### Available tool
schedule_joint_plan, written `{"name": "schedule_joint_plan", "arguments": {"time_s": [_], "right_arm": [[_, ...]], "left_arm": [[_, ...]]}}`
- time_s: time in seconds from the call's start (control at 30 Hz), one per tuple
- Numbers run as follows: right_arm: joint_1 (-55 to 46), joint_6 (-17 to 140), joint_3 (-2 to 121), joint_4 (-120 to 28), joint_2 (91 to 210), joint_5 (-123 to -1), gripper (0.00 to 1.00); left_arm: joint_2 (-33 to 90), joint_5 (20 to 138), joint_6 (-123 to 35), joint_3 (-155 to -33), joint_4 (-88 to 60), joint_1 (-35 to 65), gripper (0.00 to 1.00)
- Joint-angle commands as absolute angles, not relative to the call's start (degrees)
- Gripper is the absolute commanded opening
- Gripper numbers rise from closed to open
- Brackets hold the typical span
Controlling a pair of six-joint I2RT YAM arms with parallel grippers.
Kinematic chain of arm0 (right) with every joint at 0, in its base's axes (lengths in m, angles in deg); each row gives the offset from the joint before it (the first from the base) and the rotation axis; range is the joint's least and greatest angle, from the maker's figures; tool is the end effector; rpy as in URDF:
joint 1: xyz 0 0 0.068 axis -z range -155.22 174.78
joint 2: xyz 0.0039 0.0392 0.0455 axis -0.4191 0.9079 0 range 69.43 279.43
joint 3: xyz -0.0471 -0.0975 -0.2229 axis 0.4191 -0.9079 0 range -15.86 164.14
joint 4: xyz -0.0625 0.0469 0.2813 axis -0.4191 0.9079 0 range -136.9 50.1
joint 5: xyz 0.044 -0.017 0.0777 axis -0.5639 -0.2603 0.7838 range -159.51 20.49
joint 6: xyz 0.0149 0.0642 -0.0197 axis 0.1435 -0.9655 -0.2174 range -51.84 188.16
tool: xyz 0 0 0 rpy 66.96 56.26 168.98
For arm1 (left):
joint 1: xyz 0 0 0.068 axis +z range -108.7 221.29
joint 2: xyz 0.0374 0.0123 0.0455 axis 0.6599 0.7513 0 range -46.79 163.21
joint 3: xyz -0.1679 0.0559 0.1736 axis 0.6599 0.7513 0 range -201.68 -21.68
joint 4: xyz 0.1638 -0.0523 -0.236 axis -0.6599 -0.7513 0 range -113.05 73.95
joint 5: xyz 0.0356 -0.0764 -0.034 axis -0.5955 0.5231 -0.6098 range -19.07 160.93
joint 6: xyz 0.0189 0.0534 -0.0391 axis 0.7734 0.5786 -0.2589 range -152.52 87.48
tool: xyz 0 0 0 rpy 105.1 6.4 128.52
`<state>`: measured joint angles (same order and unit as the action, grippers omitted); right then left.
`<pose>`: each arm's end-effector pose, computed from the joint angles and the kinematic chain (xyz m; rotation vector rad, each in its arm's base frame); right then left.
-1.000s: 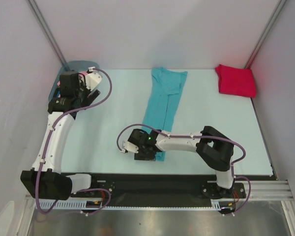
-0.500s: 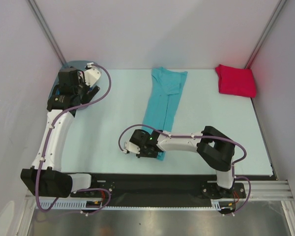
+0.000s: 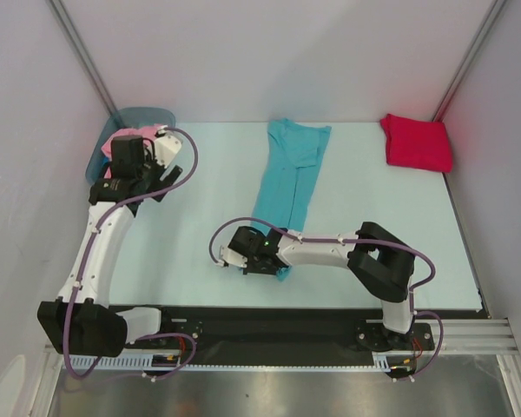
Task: Fold and stack the t-shirts
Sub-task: Fold the tshirt
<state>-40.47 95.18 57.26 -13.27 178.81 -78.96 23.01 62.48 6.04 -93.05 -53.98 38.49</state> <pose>0.1767 0.3616 0.1016 -1.9593 1.9393 -0.0552 0.3173 -0.0073 0.3280 0.7139 2.1282 0.5059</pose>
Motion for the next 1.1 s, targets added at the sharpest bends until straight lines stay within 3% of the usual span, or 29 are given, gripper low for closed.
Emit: {"name": "schedule_joint_plan", "arguments": {"time_s": [0.0,0.23,0.57,1.07], "right_arm": [[-40.08,97.42,61.04,-12.89,176.84,-83.55,0.00],[-37.89,103.66,66.22,-12.71,174.99,-88.85,0.00],[-31.30,110.96,67.64,-14.46,174.11,-91.57,0.00],[-18.99,119.83,74.04,-23.17,182.72,-90.17,0.00]], "left_arm": [[21.06,67.23,2.81,-92.00,-54.71,38.57,1.00],[19.91,68.91,3.42,-86.28,-55.51,36.02,1.00],[23.34,69.35,3.34,-89.18,-55.69,35.32,1.00],[26.42,69.52,2.28,-91.29,-55.86,34.26,1.00]]}}
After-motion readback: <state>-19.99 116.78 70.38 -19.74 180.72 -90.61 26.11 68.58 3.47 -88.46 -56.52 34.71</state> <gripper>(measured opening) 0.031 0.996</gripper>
